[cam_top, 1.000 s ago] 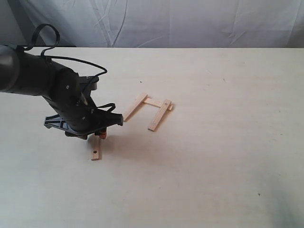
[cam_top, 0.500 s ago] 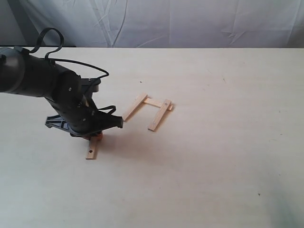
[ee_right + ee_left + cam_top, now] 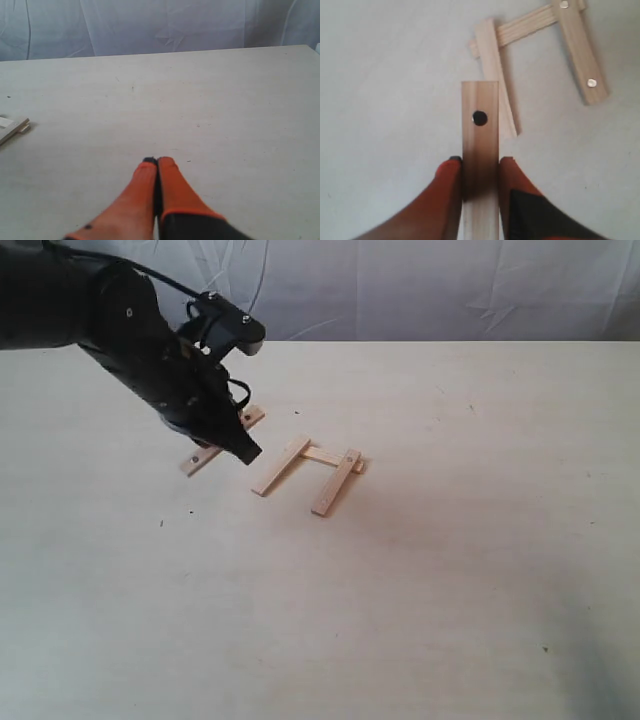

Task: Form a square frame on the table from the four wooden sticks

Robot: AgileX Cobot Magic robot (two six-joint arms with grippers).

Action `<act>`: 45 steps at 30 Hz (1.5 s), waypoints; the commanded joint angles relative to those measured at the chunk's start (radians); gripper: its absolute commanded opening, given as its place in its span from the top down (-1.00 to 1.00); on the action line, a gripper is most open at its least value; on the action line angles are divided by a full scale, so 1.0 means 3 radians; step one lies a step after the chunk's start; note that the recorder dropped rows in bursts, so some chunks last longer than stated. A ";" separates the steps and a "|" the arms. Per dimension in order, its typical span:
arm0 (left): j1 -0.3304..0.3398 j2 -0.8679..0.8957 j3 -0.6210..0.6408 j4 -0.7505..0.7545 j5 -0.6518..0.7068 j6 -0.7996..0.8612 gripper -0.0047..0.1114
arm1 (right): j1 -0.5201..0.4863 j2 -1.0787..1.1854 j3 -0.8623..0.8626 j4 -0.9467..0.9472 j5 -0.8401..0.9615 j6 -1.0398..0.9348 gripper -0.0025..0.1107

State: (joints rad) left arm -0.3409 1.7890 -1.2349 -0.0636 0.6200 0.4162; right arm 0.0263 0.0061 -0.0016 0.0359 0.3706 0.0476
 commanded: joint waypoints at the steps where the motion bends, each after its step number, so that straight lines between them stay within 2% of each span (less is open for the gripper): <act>1: -0.0002 0.0100 -0.0220 -0.0582 0.0093 0.1383 0.92 | -0.0018 -0.0020 0.0005 0.0001 -0.0047 -0.0007 0.95; 5: -0.0002 0.0305 -0.0328 -0.1215 0.0183 0.2757 0.92 | -0.0018 -0.0020 0.0005 0.0001 -0.0047 -0.0007 0.95; 7: -0.0002 0.0410 -0.0377 -0.1480 0.0264 0.3297 0.92 | -0.0018 -0.0020 0.0005 0.0001 -0.0047 -0.0007 0.95; 9: -0.0002 0.0514 -0.0421 -0.1618 0.0316 0.3590 0.92 | -0.0018 -0.0020 0.0005 0.0001 -0.0047 -0.0007 0.95; 13: -0.0087 0.0710 -0.0539 -0.1445 0.0293 0.3797 0.92 | -0.0018 -0.0020 0.0005 0.0001 -0.0047 -0.0007 0.95; 19: -0.0311 0.0900 -0.0572 -0.0769 0.0152 0.3947 0.92 | -0.0018 -0.0020 0.0005 0.0001 -0.0047 -0.0007 0.95; 28: -0.0324 0.0955 -0.0572 -0.0594 0.0129 0.4068 0.92 | -0.0018 -0.0020 0.0005 0.0001 -0.0047 -0.0007 0.95; 34: -0.0324 0.0955 -0.0572 -0.0653 -0.0021 0.4068 0.91 | -0.0018 -0.0020 0.0005 0.0001 -0.0047 -0.0007 0.95; 37: -0.0324 0.0955 -0.0572 -0.0647 -0.0037 0.4068 0.72 | -0.0018 -0.0020 0.0005 0.0001 -0.0047 -0.0007 0.95; 41: -0.0324 0.0955 -0.0572 -0.0634 -0.0037 0.4068 0.30 | -0.0018 -0.0020 0.0005 0.0001 -0.0047 -0.0007 0.95; 45: -0.0324 0.0955 -0.0572 -0.0634 -0.0037 0.4068 0.24 | -0.0018 -0.0020 0.0005 0.0001 -0.0047 -0.0007 0.95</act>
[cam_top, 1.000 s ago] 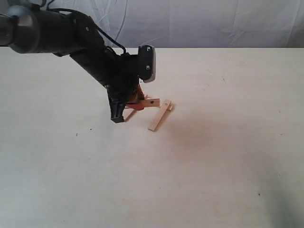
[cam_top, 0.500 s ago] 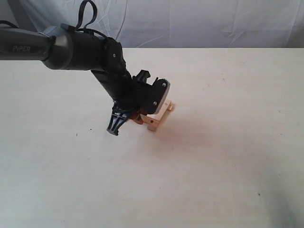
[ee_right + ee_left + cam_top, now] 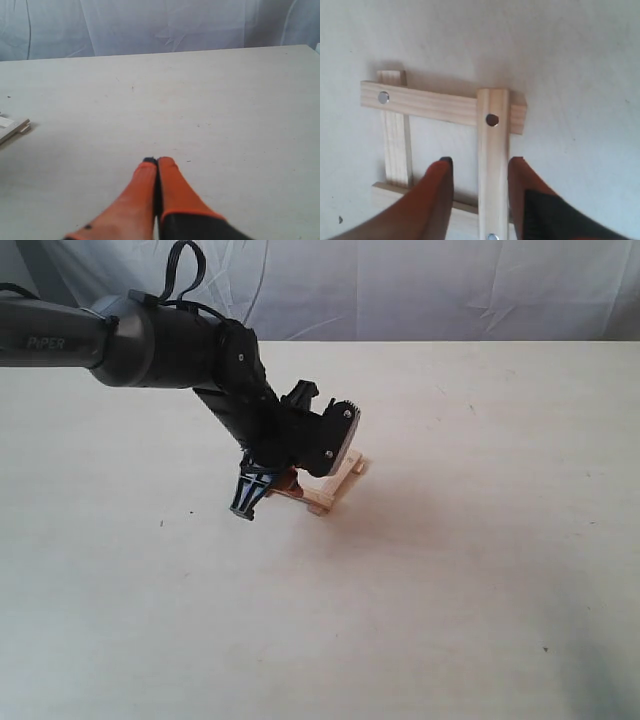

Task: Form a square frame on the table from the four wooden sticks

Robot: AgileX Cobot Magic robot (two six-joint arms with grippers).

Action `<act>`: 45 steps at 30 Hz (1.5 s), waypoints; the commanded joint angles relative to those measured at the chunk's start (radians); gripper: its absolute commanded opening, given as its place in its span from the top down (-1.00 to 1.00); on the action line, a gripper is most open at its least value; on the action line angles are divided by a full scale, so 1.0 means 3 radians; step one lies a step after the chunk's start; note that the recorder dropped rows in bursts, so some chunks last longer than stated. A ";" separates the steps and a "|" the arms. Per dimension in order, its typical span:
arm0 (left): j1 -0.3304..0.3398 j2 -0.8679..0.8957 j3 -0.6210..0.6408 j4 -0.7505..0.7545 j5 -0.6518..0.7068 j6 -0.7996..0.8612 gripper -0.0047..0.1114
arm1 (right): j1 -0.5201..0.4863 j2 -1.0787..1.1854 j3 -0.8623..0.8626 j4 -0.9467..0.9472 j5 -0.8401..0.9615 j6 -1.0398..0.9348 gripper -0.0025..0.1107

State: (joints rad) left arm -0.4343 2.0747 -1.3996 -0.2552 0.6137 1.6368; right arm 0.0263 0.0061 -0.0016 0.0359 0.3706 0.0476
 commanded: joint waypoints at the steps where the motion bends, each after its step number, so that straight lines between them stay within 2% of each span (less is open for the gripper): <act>1: -0.0013 -0.0003 -0.0023 0.0005 -0.0016 -0.0001 0.24 | -0.0018 -0.0020 0.0005 0.0001 -0.0047 -0.0007 0.95; 4: -0.0019 -0.0061 -0.0023 -0.0003 -0.0008 -0.0014 0.26 | -0.0018 -0.0020 0.0005 0.0001 -0.0047 -0.0007 0.95; 7: -0.0019 -0.0251 -0.0023 -0.0156 -0.0015 -0.0443 0.43 | -0.0018 -0.0020 0.0005 0.0001 -0.0047 -0.0007 0.95; 11: -0.0019 -0.0470 -0.0023 -0.0140 0.0001 -0.1718 0.79 | -0.0018 -0.0020 0.0005 0.0001 -0.0047 -0.0007 0.95; 12: -0.0019 -0.0572 -0.0023 -0.0048 0.0083 -0.2258 0.92 | -0.0018 -0.0020 0.0005 0.0001 -0.0047 -0.0007 0.95; 15: -0.0013 -0.0781 -0.0023 0.0103 0.0453 -0.2972 0.92 | -0.0018 -0.0020 0.0005 0.0001 -0.0047 -0.0007 0.95; 17: 0.0025 -0.0946 -0.0023 0.0231 0.0674 -0.3660 0.92 | -0.0018 -0.0020 0.0005 0.0001 -0.0047 -0.0007 0.95; 18: 0.0088 -0.1082 -0.0014 0.0244 0.0815 -0.4145 0.92 | -0.0018 -0.0020 0.0005 0.0001 -0.0047 -0.0007 0.95; 20: 0.0181 -0.1292 0.0109 0.0235 0.0849 -0.4506 0.92 | -0.0018 -0.0020 0.0005 0.0001 -0.0047 -0.0007 0.95; 23: 0.0271 -0.1694 0.0443 0.0214 0.0656 -0.4714 0.92 | -0.0018 -0.0020 0.0005 0.0001 -0.0047 -0.0007 0.95; 28: 0.0278 -0.2217 0.0949 0.0045 0.0117 -0.4848 0.92 | -0.0018 -0.0020 0.0005 0.0001 -0.0047 -0.0007 0.95; 34: 0.0278 -0.2631 0.1334 -0.0088 0.0055 -0.4839 0.92 | -0.0018 -0.0020 0.0005 -0.0012 -0.0047 -0.0007 0.95; 40: 0.0278 -0.3341 0.1820 -0.0383 -0.0155 -0.4809 0.92 | -0.0018 -0.0020 0.0005 -0.0012 -0.0047 -0.0007 0.95; 45: 0.0278 -0.3875 0.2028 -0.0296 -0.0080 -0.4769 0.92 | -0.0018 -0.0020 0.0005 -0.0002 -0.0047 -0.0007 0.95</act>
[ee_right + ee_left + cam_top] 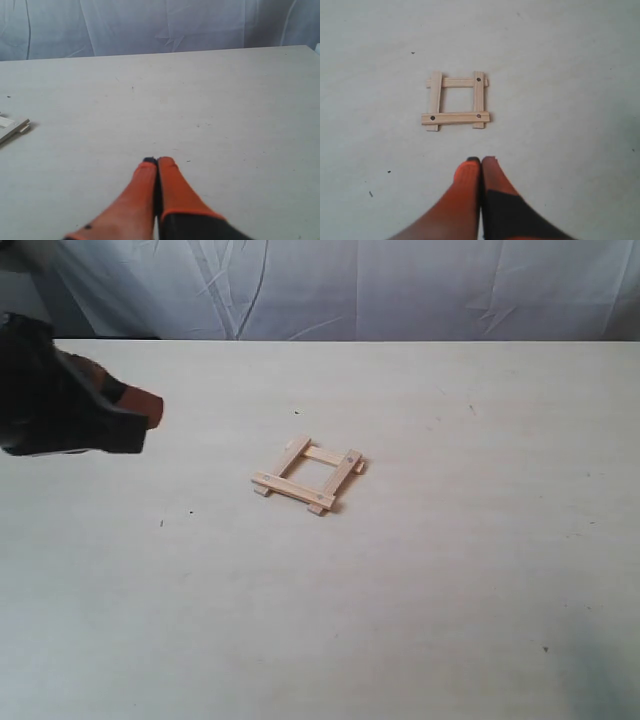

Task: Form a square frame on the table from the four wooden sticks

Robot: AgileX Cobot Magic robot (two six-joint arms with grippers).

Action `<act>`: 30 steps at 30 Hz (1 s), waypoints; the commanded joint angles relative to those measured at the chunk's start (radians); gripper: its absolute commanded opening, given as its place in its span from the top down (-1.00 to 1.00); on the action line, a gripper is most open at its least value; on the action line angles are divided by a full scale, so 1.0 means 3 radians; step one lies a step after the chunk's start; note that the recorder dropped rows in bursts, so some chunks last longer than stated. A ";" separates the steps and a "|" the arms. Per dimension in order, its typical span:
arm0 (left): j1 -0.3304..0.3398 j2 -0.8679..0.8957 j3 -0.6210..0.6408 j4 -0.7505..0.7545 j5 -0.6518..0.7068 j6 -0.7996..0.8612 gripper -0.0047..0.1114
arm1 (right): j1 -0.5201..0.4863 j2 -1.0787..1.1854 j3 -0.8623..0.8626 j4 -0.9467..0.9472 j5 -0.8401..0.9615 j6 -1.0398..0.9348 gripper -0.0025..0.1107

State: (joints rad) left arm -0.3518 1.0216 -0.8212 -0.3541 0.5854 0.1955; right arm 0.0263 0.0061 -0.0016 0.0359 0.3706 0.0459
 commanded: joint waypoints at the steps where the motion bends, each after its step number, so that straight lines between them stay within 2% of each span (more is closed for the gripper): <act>1: 0.0003 -0.0440 0.0100 0.0073 0.0042 0.0035 0.92 | -0.0018 -0.0020 0.0005 -0.0002 -0.0047 -0.0001 0.95; 7: 0.0003 -0.0761 0.0100 0.0154 0.0034 0.0055 0.92 | -0.0018 -0.0020 0.0005 -0.0002 -0.0047 -0.0001 0.95; 15: 0.0003 -0.0855 0.0160 0.0367 -0.0104 0.0055 0.92 | -0.0018 -0.0020 0.0005 -0.0002 -0.0047 -0.0001 0.95; 20: 0.0311 -0.1084 0.0572 0.0381 -0.0484 -0.0053 0.92 | -0.0018 -0.0020 0.0005 -0.0002 -0.0047 -0.0001 0.95; 25: 0.0726 -0.1586 0.1158 0.0331 -0.0508 -0.0059 0.92 | -0.0018 -0.0020 0.0005 -0.0002 -0.0047 -0.0001 0.95; 30: 0.0967 -0.2157 0.1671 0.0413 -0.0592 -0.0059 0.92 | -0.0018 -0.0020 0.0005 -0.0002 -0.0047 -0.0001 0.95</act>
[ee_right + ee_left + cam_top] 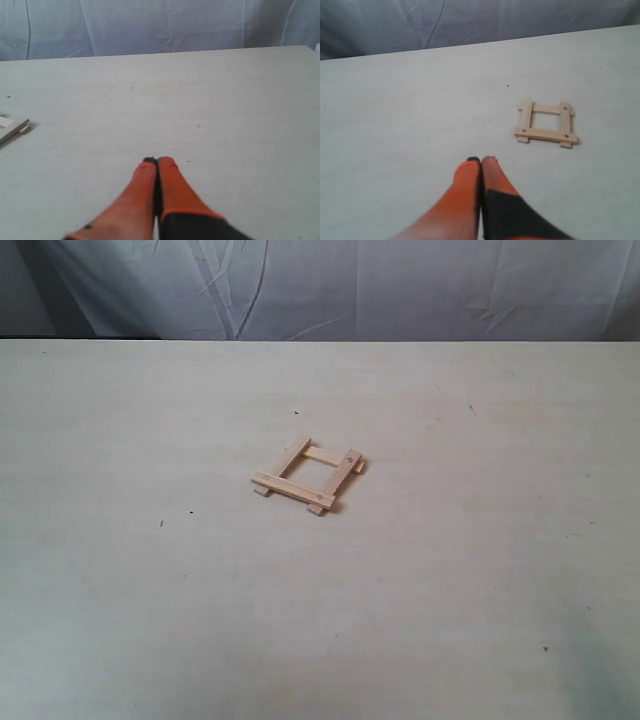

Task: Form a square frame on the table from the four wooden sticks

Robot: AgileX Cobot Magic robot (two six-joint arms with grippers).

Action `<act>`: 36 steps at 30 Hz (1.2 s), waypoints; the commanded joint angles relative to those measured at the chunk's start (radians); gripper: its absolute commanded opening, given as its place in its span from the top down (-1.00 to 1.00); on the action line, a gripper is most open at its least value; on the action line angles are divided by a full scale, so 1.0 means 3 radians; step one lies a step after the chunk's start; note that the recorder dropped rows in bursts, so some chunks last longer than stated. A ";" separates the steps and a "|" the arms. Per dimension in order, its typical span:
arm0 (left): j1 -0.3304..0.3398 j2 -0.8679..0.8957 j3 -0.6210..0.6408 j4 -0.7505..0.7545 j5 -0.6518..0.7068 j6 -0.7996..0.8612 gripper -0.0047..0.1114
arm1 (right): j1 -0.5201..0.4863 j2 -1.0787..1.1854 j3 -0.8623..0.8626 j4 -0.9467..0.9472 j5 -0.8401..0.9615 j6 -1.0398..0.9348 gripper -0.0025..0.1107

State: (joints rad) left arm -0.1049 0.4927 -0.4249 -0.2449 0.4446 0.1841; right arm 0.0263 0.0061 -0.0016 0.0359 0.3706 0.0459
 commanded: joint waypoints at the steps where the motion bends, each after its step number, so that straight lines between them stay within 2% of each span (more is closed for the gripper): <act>1: 0.0145 -0.0520 0.0458 0.0073 -0.0159 -0.0021 0.92 | -0.0018 -0.0020 0.0005 -0.0002 -0.0047 -0.0001 0.95; 7: 0.0145 -0.1133 0.0987 0.0317 -0.0347 -0.0021 0.92 | -0.0018 -0.0020 0.0005 -0.0002 -0.0047 -0.0001 0.95; 16: 0.0145 -0.1603 0.1379 0.0592 -0.0459 -0.0021 0.92 | -0.0018 -0.0020 0.0005 -0.0002 -0.0047 -0.0001 0.95; 27: 0.0145 -0.1642 0.1416 0.0735 -0.0466 -0.0028 0.92 | -0.0018 -0.0020 0.0005 -0.0002 -0.0047 -0.0001 0.95; 31: 0.0145 -0.1642 0.1416 0.0735 -0.0466 -0.0321 0.92 | -0.0018 -0.0020 0.0005 -0.0002 -0.0047 -0.0001 0.95; 36: 0.0145 -0.1642 0.1416 0.0693 -0.0466 -0.0340 0.92 | -0.0018 -0.0020 0.0005 -0.0002 -0.0047 -0.0001 0.95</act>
State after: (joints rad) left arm -0.0626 0.0067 -0.0041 -0.0274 0.3198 0.0968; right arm 0.0263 0.0061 -0.0016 0.0359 0.3706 0.0477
